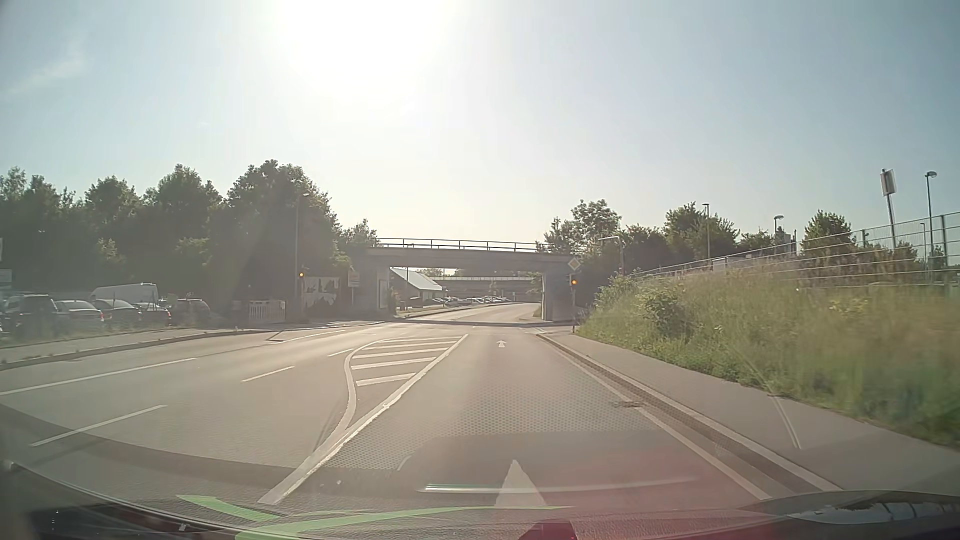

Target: Follow the waypoints while adhering to traffic rules and regulations

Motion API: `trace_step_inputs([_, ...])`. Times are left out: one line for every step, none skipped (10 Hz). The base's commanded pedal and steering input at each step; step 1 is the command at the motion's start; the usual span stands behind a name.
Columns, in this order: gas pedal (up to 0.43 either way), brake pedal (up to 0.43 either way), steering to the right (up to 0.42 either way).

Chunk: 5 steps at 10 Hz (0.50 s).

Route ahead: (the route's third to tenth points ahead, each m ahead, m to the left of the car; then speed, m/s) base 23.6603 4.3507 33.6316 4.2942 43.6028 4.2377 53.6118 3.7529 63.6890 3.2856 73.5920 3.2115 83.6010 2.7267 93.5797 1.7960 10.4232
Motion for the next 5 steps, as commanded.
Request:
trace_step_inputs([0.0, 0.293, 0.001])
trace_step_inputs([0.0, 0.293, 0.001])
trace_step_inputs([0.0, 0.293, 0.002])
trace_step_inputs([0.0, 0.293, 0.002])
trace_step_inputs([0.0, 0.287, 0.003])
